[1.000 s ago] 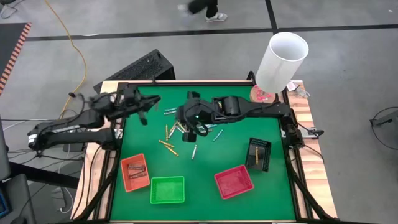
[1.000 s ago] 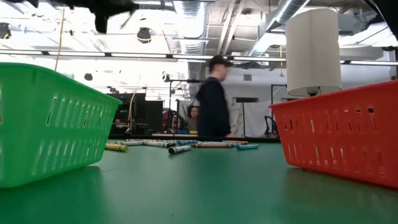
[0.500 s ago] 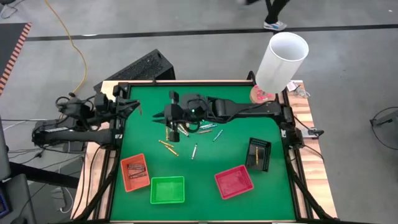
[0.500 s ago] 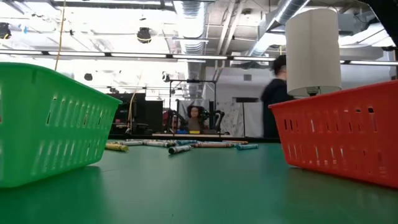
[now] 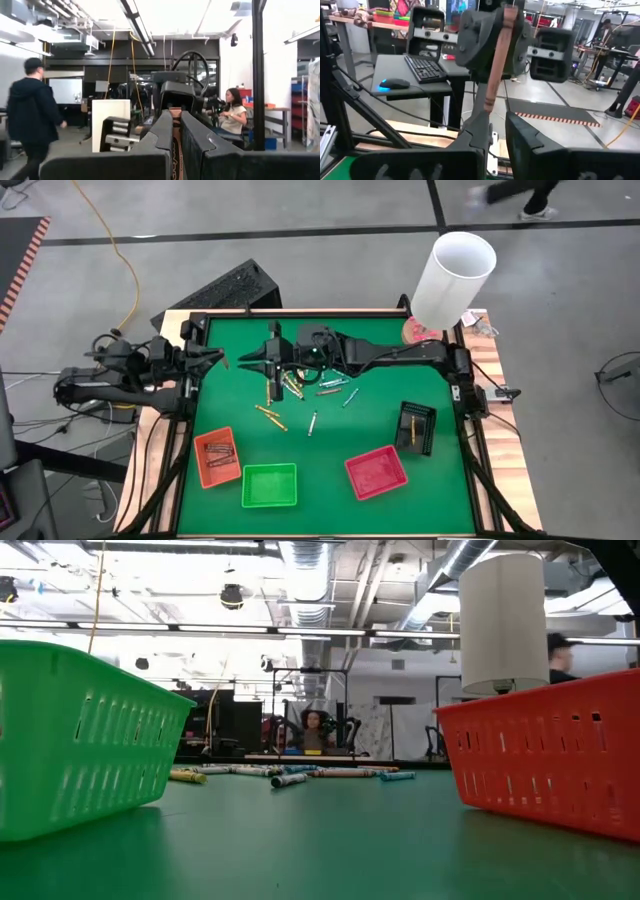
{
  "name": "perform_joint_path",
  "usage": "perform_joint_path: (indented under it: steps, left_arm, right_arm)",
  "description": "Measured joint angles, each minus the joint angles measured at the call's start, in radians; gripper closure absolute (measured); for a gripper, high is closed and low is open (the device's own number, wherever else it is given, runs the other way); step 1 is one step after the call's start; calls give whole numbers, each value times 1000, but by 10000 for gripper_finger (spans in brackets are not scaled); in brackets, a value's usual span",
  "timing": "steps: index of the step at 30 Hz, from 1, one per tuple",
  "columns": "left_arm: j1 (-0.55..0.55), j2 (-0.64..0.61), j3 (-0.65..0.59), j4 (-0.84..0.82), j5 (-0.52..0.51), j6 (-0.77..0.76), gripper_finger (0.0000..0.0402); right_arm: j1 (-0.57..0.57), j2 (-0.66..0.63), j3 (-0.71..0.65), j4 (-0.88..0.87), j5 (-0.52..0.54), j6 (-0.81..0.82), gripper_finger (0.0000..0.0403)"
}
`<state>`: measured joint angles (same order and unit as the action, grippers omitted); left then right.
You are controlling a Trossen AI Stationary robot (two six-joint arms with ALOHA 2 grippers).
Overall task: Sort crayons
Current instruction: Put the brown crayon into the orange bin
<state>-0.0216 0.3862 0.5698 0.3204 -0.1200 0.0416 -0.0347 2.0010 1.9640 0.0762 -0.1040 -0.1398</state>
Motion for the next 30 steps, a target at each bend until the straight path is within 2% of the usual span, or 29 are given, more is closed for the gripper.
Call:
perform_joint_path:
  steps: [8, 17, 20, 24, 30]
  left_arm:
    - [-1, 0, -35, 41, -4, 23, 402]
    - [-1, 0, -39, 53, -11, 38, 402]
    - [-1, 0, -39, 53, -11, 45, 401]
    - [-1, 10, -39, 59, -11, 45, 401]
    - [-1, 51, -39, 89, -8, 45, 401]
  right_arm:
    - [-7, 1, 0, -29, 3, -19, 318]
    - [-6, 1, 0, -28, 50, -18, 217]
    - [-6, 14, 0, 32, 51, 0, 192]
    - [-6, 18, 0, 57, 51, 9, 183]
    - [-4, 17, 0, 94, 43, 27, 190]
